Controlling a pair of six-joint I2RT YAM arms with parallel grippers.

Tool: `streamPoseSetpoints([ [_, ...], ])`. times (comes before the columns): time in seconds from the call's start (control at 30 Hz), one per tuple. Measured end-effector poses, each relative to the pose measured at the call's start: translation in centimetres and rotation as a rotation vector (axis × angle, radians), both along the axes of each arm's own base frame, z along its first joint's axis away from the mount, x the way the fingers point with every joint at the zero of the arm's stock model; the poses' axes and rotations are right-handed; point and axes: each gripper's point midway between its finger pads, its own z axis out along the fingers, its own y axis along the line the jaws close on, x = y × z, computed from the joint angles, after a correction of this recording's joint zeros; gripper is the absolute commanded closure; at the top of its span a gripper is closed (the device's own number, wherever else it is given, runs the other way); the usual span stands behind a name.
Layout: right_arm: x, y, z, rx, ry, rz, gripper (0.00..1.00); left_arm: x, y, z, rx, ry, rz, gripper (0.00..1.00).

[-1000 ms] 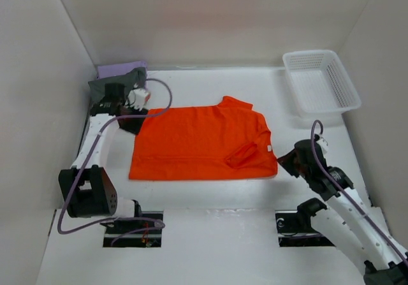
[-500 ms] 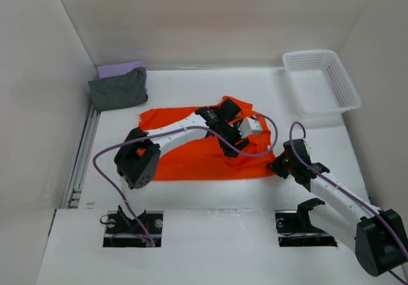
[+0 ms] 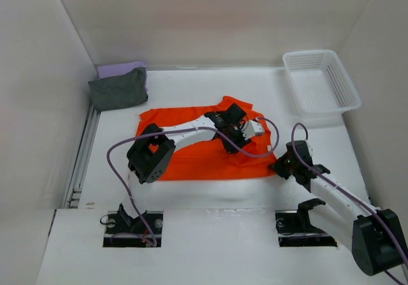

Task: Fold and stack the t-shirts
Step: Fold the flattened tshirt in 1/3 of the way

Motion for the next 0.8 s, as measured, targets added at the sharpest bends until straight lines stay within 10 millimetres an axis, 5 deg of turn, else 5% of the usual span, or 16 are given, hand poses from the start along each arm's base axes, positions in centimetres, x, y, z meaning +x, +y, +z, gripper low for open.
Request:
streamPoseSetpoints([
  [0.27,0.0,0.0,0.2,-0.001,-0.008,0.004,0.96,3.2,2.4,-3.3,0.106,-0.038,0.113,0.79],
  [0.53,-0.1,-0.3,0.2,-0.017,-0.012,0.004,0.90,4.2,2.9,-3.0,0.127,-0.077,0.156,0.55],
  [0.67,-0.5,-0.1,0.9,-0.062,-0.003,0.043,0.74,4.2,3.1,-0.8,0.107,-0.103,0.163,0.47],
  [0.8,-0.2,0.8,3.8,-0.126,-0.045,0.110,0.52,4.6,4.4,5.6,0.020,-0.182,0.184,0.44],
])
